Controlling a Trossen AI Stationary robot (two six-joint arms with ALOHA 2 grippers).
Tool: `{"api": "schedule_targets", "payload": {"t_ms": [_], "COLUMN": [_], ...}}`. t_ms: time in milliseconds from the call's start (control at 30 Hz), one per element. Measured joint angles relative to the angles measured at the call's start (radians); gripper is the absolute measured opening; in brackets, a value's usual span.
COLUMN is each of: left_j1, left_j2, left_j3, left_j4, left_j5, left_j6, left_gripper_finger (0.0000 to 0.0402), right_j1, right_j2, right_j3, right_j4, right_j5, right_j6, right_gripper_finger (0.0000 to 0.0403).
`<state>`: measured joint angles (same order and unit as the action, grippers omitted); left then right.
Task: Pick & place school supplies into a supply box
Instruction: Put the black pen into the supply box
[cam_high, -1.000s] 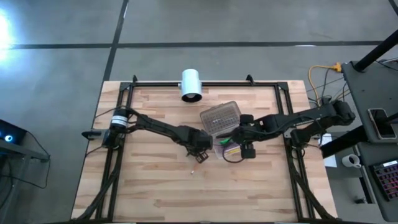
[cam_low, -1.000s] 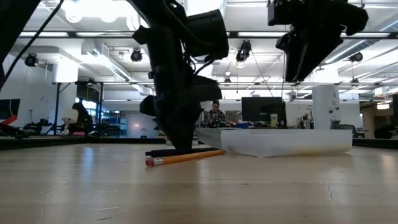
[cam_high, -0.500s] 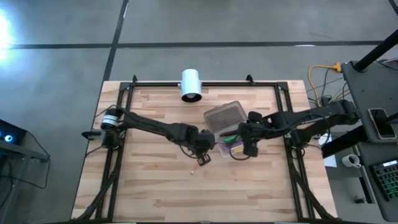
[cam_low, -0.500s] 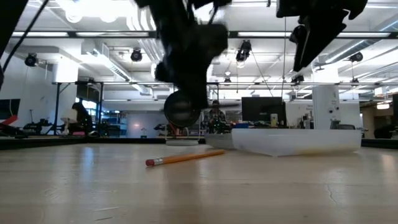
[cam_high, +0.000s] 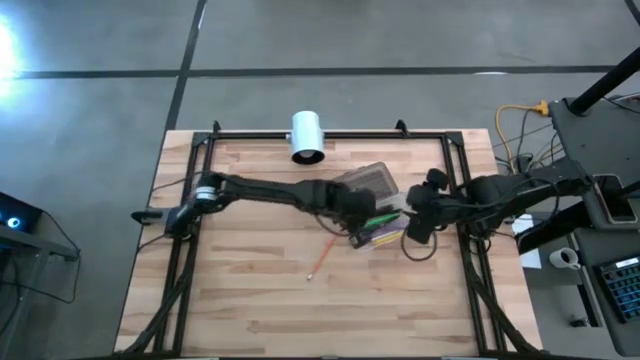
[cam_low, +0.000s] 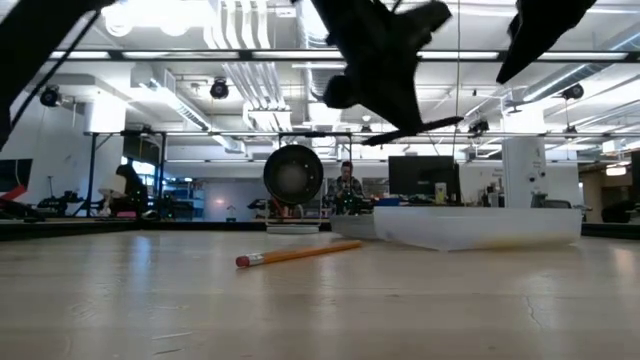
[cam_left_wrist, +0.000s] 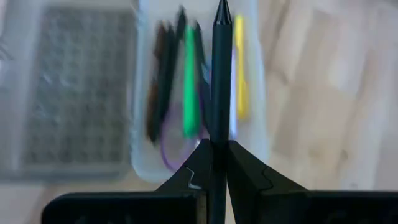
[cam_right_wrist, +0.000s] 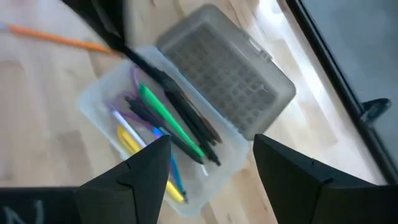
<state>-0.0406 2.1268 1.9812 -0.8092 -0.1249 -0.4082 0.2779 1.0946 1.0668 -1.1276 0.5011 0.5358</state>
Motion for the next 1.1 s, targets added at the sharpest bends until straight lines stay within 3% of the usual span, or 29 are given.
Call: {"api": "schedule_targets", "payload": {"t_ms": [333,500,700,933,1100], "left_j1": [0.054,0.059,0.053,0.032,0.021], "left_j2": [0.312,0.307,0.243,0.166,0.123], "left_j3": [0.377,0.235,0.125,0.074,0.079], "left_j4": [-0.107,-0.052,-0.125,-0.136,-0.105], "left_j5": [0.000,0.015,0.019,0.008,-0.079], "left_j6": [0.092,0.075,0.069,0.070,0.076], "left_gripper_finger": [0.0010,0.0020,0.0031,0.0034,0.0041], "right_j1": [0.041,0.041,0.041,0.040,0.040], "right_j2": [-0.084,-0.084,-0.082,-0.079,-0.072], "right_j3": [-0.001,-0.003,-0.012,-0.043,-0.069], "right_j4": [-0.006,-0.022,-0.022,-0.016,-0.003], "right_j5": [0.029,0.051,0.071,0.083,0.082], "right_j6": [0.049,0.048,0.034,0.034,0.045], "right_gripper_finger": [0.0223,0.0223,0.0223,0.0223,0.0224]}}
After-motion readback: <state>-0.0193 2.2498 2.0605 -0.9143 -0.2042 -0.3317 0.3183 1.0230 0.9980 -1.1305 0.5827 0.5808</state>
